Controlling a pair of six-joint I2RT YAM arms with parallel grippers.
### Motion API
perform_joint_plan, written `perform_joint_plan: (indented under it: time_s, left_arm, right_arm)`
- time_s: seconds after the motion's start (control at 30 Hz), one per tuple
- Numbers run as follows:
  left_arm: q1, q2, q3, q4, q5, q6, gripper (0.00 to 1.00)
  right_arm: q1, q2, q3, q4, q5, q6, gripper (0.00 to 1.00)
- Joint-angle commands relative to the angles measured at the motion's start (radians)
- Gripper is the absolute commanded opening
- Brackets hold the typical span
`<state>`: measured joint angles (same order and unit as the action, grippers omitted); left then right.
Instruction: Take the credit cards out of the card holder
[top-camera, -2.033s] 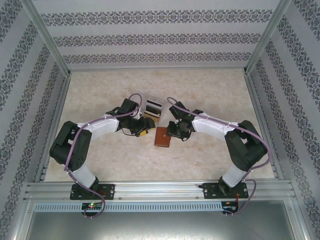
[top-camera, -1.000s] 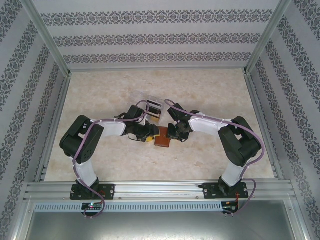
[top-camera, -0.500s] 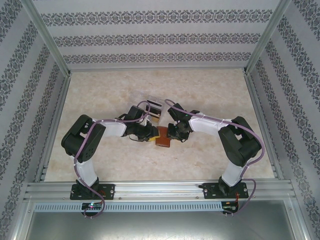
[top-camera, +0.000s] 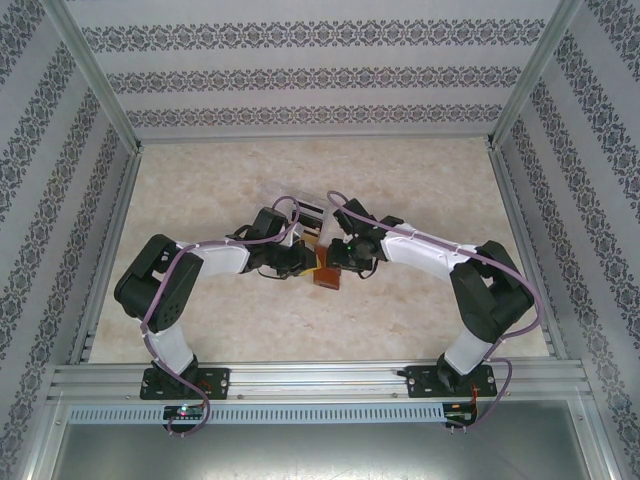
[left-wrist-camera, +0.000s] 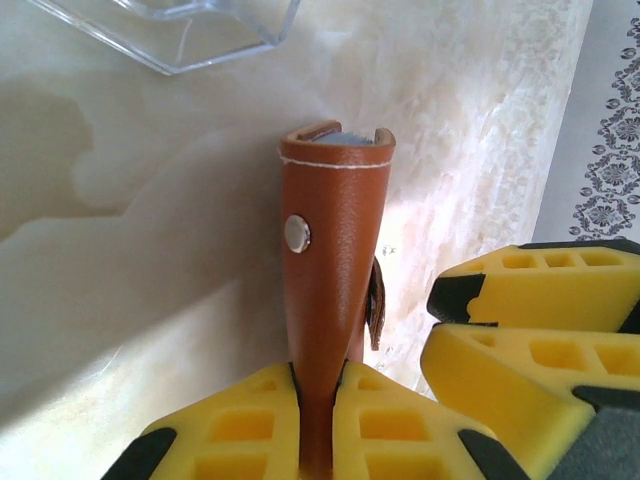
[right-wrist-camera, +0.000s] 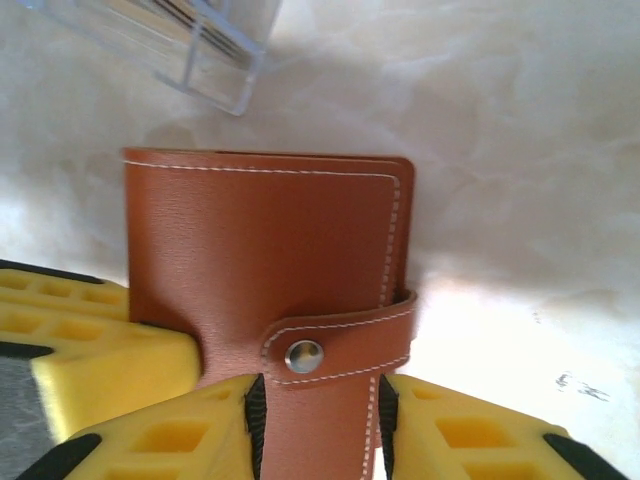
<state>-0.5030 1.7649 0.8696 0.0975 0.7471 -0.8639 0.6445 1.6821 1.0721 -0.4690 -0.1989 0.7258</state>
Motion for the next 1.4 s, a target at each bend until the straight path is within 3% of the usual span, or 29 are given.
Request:
perform_joint_plan:
  time_s: [0.0,0.27,0.83,1.03,1.07,1.17,1.27,1.37]
  left_arm:
    - [-0.01,-0.033,-0.003,0.004,-0.005,0.032,0.0]
    - [-0.011,-0.034,-0.004,0.003,0.003,0.035,0.0]
    - [-0.009,-0.043,0.0,-0.104,-0.109,0.051,0.0]
    - [-0.009,-0.039,0.011,-0.124,-0.107,0.039,0.0]
    - [-0.009,-0.04,0.016,-0.133,-0.108,0.038,0.02]
    - [-0.01,-0.055,0.039,-0.171,-0.123,0.045,0.24]
    - [-0.008,-0.078,0.064,-0.214,-0.142,0.057,0.47]
    - [-0.002,-0.098,0.092,-0.263,-0.152,0.088,0.63]
  right_arm:
    - [0.018,0.041,0.037,0.002,-0.016,-0.005,0.39]
    - [0.025,0.099,0.066,-0.024,0.009,0.016,0.38]
    - [0.01,0.036,0.003,-0.161,0.257,0.14,0.14]
    - [0.009,-0.004,-0.015,-0.167,0.297,0.147,0.18]
    - [0.009,-0.007,-0.013,-0.16,0.29,0.141,0.2]
    - [0.003,0.001,-0.005,-0.118,0.228,0.108,0.29]
    - [-0.003,0.03,0.012,-0.091,0.164,0.087,0.31]
    - [-0.003,0.049,0.023,-0.086,0.15,0.084,0.3]
